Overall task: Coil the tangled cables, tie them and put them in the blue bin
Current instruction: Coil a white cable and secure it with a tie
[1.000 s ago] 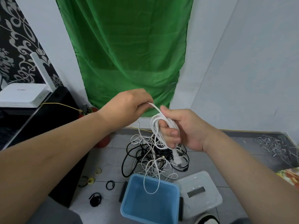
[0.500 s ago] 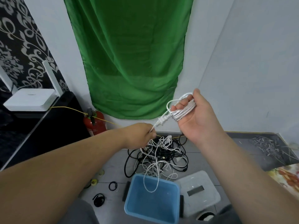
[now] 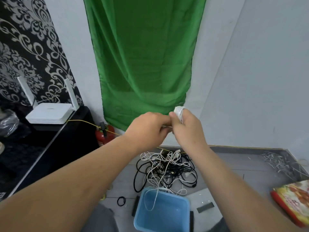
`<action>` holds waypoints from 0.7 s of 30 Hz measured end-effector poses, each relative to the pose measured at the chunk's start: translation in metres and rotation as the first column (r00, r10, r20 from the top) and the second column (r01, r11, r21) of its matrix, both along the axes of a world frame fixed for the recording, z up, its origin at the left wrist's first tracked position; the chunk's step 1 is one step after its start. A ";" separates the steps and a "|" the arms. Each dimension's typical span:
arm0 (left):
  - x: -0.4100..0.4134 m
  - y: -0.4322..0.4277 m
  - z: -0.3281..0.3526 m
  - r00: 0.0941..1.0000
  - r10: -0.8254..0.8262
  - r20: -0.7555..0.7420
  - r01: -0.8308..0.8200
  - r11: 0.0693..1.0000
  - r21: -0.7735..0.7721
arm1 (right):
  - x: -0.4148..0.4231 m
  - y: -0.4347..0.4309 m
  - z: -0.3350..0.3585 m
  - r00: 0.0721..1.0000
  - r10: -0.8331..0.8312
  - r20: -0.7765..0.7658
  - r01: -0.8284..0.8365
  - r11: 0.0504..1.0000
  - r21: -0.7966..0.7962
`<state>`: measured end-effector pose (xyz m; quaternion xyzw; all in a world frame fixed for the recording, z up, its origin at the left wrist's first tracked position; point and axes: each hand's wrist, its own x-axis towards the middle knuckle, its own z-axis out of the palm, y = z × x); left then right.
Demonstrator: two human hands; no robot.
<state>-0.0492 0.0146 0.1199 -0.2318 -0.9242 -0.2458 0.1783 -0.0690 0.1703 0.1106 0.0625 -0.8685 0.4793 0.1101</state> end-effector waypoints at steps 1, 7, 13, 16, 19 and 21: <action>-0.003 -0.005 -0.004 0.999 0.022 -0.028 -0.022 1.000 0.005 | 0.000 -0.001 0.000 0.999 0.034 0.007 -0.034 0.999 0.036; -0.027 -0.036 -0.014 0.993 -0.052 -0.109 0.050 0.999 -0.015 | -0.003 0.002 -0.009 0.905 0.211 0.369 -0.286 0.945 0.160; -0.033 -0.050 -0.034 0.859 0.054 0.509 -0.395 0.704 0.591 | -0.011 -0.002 -0.018 0.513 0.677 0.527 -0.485 0.736 -0.473; -0.034 -0.048 -0.052 0.697 0.009 0.717 -0.504 0.716 0.482 | -0.014 -0.006 -0.014 0.389 0.816 0.428 -0.435 0.572 -0.695; -0.033 -0.041 -0.064 0.647 0.059 0.760 -0.369 0.897 0.244 | -0.021 -0.011 -0.012 0.444 0.838 0.317 -0.181 0.431 -0.884; -0.029 -0.030 -0.067 0.667 0.052 0.743 -0.280 0.942 0.185 | -0.029 -0.014 -0.013 0.558 0.783 0.273 0.002 0.328 -0.945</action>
